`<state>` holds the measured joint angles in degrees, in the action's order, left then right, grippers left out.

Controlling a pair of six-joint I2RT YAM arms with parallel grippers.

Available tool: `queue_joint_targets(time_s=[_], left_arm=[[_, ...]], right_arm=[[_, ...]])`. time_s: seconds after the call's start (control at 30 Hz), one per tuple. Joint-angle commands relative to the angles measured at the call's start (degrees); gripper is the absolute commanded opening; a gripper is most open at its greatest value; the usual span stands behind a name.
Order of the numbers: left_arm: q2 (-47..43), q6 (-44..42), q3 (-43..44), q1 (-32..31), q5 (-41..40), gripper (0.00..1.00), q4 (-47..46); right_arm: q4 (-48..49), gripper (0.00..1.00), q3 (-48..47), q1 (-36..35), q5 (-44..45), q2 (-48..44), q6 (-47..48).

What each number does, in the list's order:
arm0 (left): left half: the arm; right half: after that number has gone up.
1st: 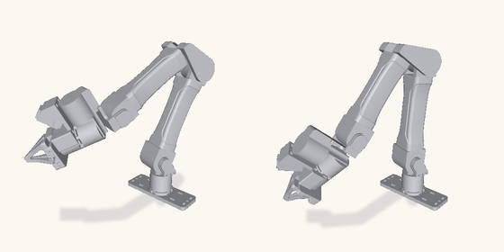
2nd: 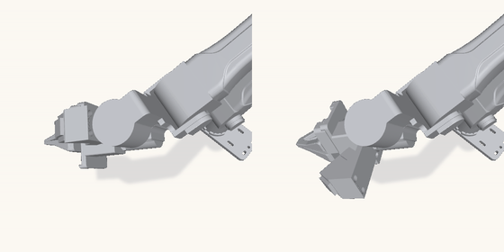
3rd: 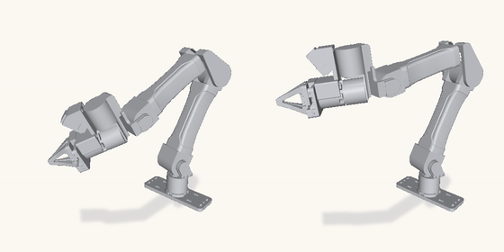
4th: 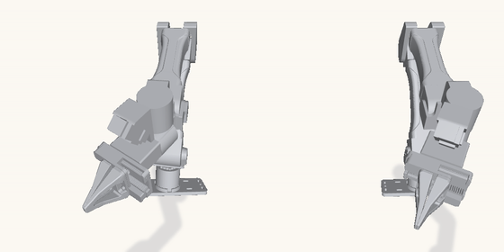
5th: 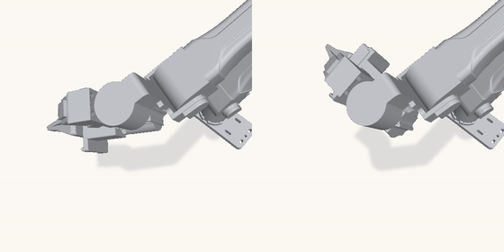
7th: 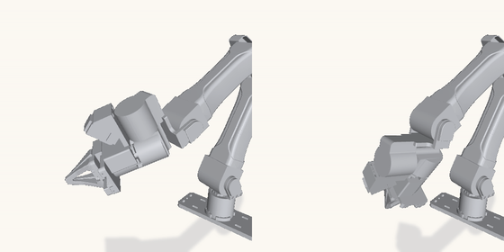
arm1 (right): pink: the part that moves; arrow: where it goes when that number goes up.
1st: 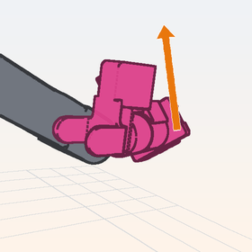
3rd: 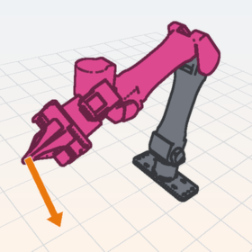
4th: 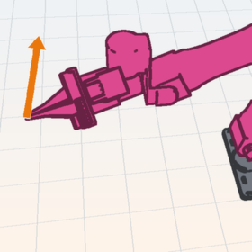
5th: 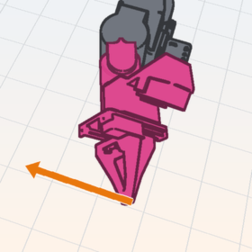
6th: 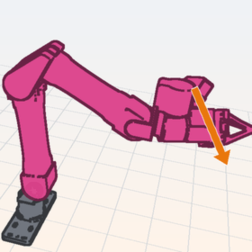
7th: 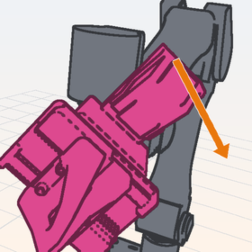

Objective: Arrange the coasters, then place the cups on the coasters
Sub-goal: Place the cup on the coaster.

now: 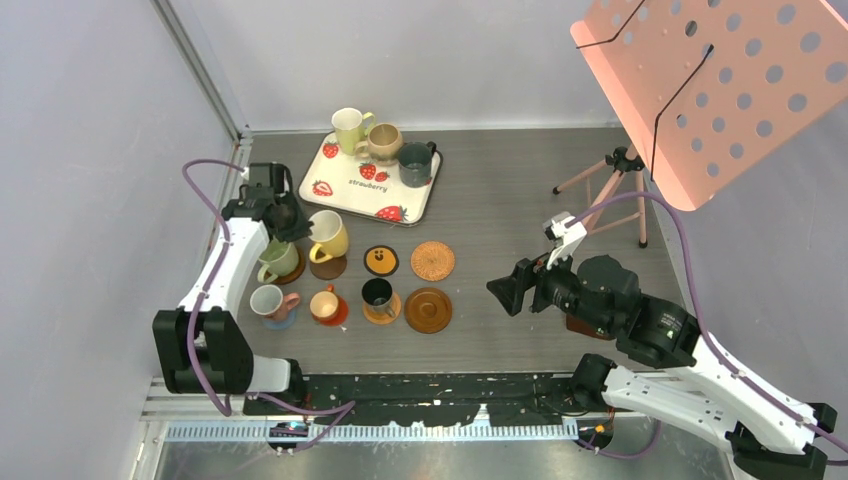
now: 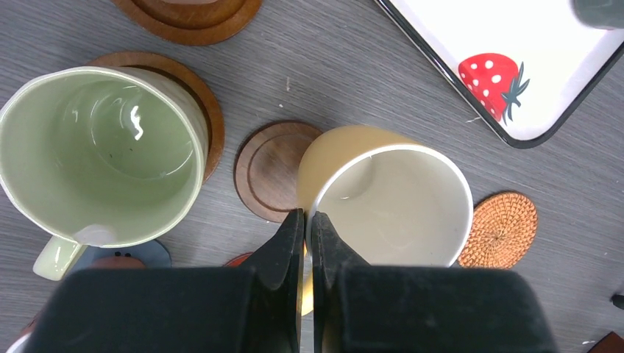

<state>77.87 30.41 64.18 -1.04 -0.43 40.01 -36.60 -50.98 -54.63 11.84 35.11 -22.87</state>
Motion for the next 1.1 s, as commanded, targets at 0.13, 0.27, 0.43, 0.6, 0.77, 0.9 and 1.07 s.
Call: queue_joint_targets(time_s=[0.13, 0.27, 0.43, 0.6, 0.77, 0.9, 1.07], left_arm=[[-4.8, -0.6, -3.6, 3.0, 1.0, 0.00, -5.3], [-5.1, -1.3, -4.9, 3.8, 1.2, 0.00, -6.1], [-4.9, -1.8, -5.0, 4.1, 1.6, 0.00, -6.5], [-4.9, -2.1, -5.0, 4.3, 0.8, 0.00, -5.7], [-4.9, -2.3, -5.8, 4.3, -0.9, 0.00, -5.6], [-4.5, -2.6, -6.5, 4.3, -0.9, 0.00, -6.0], [-3.7, -2.6, -7.0, 4.2, -0.2, 0.00, -6.6]], right_arm=[[0.2, 0.80, 0.6, -0.2, 0.3, -1.2, -0.9], [0.4, 0.80, 0.6, -0.2, -0.2, -1.1, -1.1], [0.3, 0.80, 0.2, -0.2, 0.0, -1.3, -1.2], [0.6, 0.80, 0.3, -0.2, -0.1, -1.4, -1.4], [0.7, 0.80, 0.3, -0.2, -0.2, -1.2, -1.5], [0.8, 0.80, 0.2, -0.2, -0.4, -0.9, -1.5], [1.1, 0.80, 0.2, -0.2, -0.6, -0.7, -1.6]])
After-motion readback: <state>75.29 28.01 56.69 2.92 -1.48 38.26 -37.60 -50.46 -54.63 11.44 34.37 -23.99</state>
